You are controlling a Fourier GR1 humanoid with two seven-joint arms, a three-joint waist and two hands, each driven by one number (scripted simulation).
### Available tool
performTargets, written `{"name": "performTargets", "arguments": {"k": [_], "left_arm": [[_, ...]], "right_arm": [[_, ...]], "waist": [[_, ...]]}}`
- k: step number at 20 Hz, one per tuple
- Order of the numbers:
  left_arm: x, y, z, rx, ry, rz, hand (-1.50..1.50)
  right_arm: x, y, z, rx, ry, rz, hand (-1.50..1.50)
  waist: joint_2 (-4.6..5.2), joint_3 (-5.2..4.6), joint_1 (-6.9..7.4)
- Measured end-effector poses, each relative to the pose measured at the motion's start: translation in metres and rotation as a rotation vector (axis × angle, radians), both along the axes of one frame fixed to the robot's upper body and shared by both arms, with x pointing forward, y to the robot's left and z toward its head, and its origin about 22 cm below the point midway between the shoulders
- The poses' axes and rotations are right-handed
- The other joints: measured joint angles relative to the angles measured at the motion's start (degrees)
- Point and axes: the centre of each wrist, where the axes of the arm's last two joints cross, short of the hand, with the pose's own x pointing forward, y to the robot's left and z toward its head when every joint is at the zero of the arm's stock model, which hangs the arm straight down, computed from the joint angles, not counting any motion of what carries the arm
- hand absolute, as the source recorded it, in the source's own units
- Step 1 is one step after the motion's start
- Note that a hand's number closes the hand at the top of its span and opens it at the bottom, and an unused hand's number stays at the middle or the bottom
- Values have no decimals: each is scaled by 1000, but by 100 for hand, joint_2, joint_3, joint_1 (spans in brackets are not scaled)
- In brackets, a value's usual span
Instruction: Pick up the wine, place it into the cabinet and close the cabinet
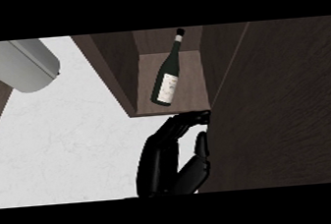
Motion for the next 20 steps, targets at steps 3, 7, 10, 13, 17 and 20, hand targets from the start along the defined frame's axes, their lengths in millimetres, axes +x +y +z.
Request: {"name": "performTargets", "arguments": {"k": [3,7,10,13,17,20], "left_arm": [[-24,10,0,-6,0,-39,150],[-45,41,3,-10,-14,-79,150],[-55,65,4,-11,-21,-95,150],[-62,89,4,-1,-27,-114,150],[-67,115,4,-7,-32,-134,150],[-72,138,4,-14,-43,-127,150]], "right_arm": [[0,1,-1,-1,4,-1,-150],[0,1,-3,-4,8,7,150],[0,9,-2,-48,7,67,150],[-2,16,-3,-100,-9,122,150],[-5,34,-9,-97,24,246,150],[-9,47,-13,-101,61,323,150]], "waist": [[5,0,-4],[9,0,-1],[10,3,23],[13,2,27],[17,-1,55],[28,10,77]]}}
